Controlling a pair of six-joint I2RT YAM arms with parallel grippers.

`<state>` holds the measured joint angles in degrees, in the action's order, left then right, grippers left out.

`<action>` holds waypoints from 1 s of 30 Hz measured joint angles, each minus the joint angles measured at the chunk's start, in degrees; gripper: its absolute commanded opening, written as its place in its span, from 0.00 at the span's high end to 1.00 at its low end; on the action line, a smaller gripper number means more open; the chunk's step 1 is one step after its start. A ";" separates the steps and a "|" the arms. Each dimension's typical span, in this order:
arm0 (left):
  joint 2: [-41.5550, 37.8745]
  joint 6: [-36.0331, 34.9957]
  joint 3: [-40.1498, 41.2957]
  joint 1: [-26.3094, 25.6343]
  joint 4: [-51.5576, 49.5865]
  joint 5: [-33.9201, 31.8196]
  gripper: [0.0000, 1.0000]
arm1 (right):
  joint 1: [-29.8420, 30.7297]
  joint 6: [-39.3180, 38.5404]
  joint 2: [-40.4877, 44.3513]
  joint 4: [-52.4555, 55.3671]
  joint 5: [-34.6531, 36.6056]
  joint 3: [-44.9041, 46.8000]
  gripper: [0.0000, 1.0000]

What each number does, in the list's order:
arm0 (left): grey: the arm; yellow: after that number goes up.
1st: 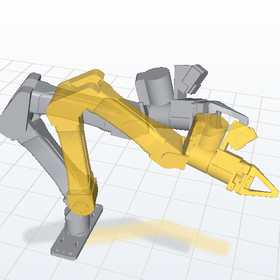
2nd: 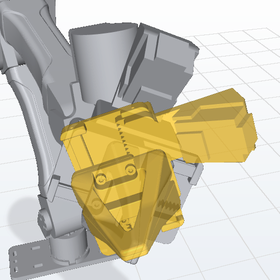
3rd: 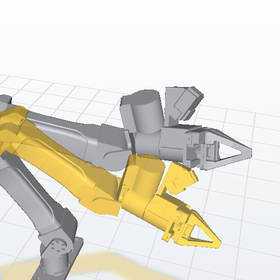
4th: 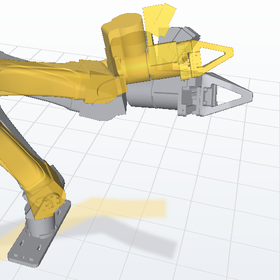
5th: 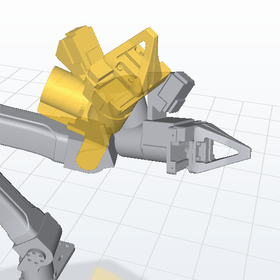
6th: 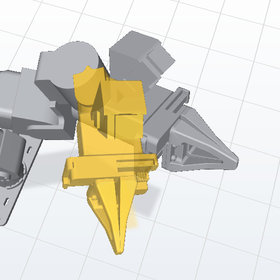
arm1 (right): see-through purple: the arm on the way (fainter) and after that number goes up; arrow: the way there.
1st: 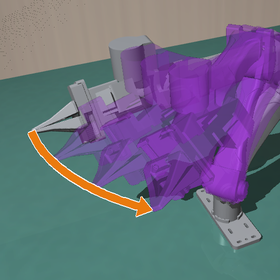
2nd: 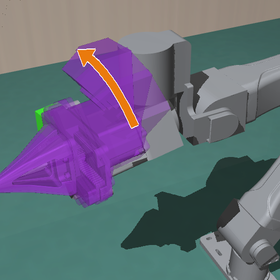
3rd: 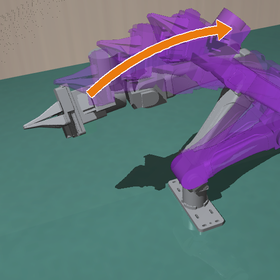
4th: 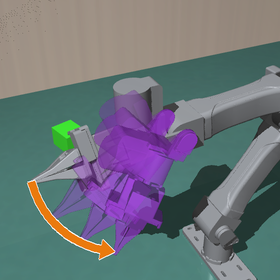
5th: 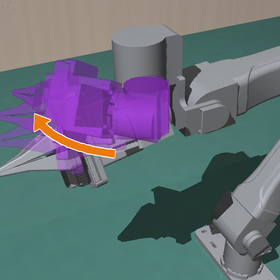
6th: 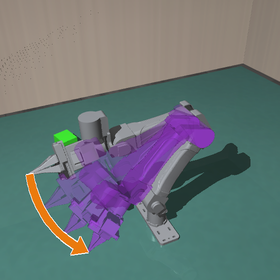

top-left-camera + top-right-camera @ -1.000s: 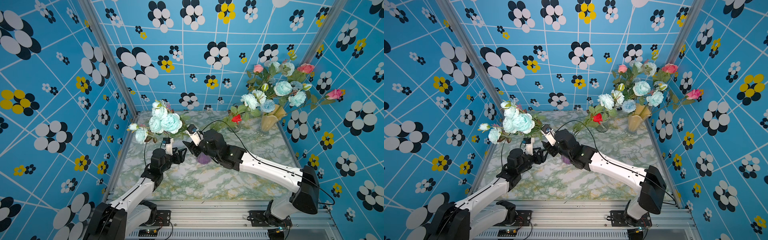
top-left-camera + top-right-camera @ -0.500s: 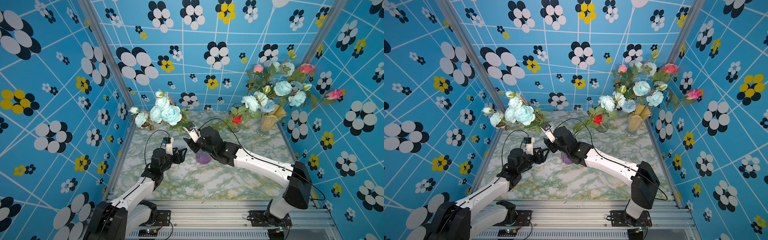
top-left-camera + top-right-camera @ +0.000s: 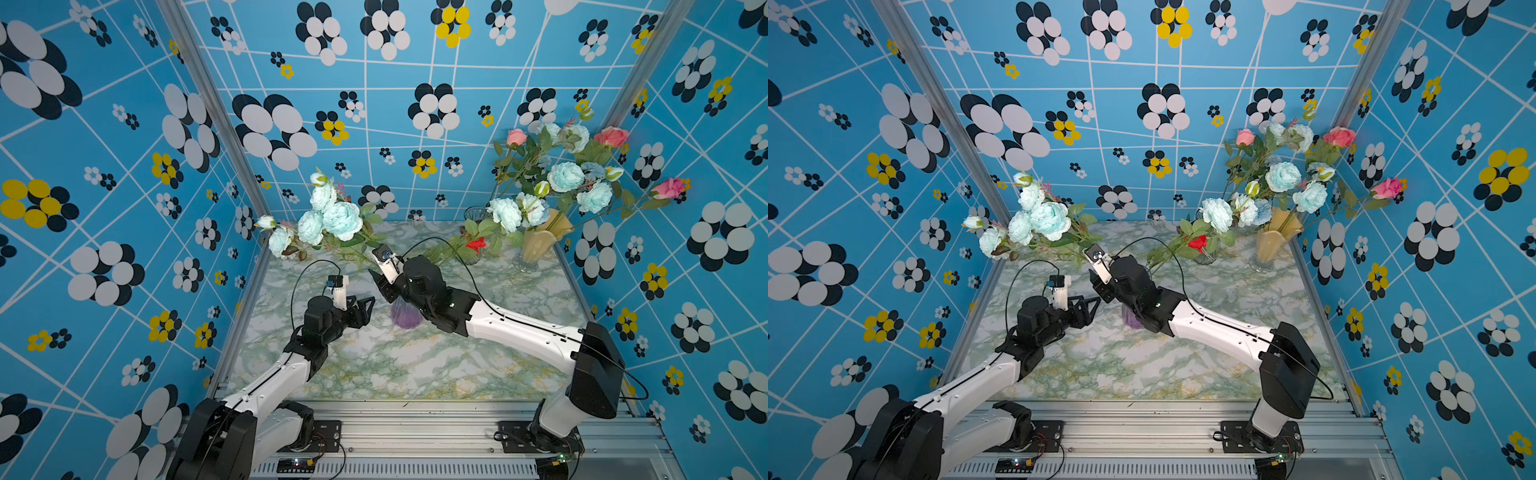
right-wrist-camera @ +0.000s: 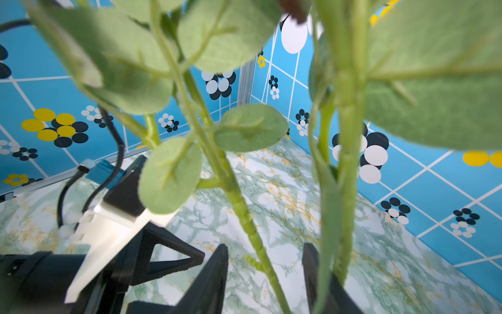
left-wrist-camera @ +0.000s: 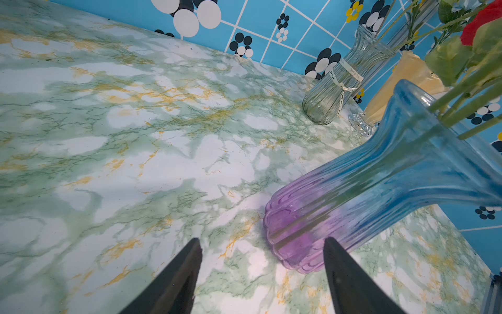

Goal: Pick out blue flowers from the vase
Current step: Pick up the flower from the vase.

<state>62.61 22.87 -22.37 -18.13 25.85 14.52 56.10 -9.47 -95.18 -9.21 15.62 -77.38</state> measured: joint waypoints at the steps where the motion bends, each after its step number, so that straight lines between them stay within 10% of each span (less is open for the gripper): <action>1: 0.00 0.00 0.00 -0.02 0.00 0.00 0.27 | 0.00 -0.15 -0.07 -0.52 0.22 0.00 0.60; 16: 0.00 -0.02 -0.22 -0.02 0.02 0.00 0.27 | 0.00 -1.73 -3.06 -2.10 1.11 -0.07 0.66; 30: 0.00 -0.02 -0.22 -0.33 0.00 0.00 0.27 | 0.00 -3.19 -3.39 -1.90 3.37 -0.46 1.00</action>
<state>62.61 22.85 -22.59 -18.46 25.85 14.52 56.10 -12.67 -98.56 -11.11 18.98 -77.84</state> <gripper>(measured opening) 0.734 0.076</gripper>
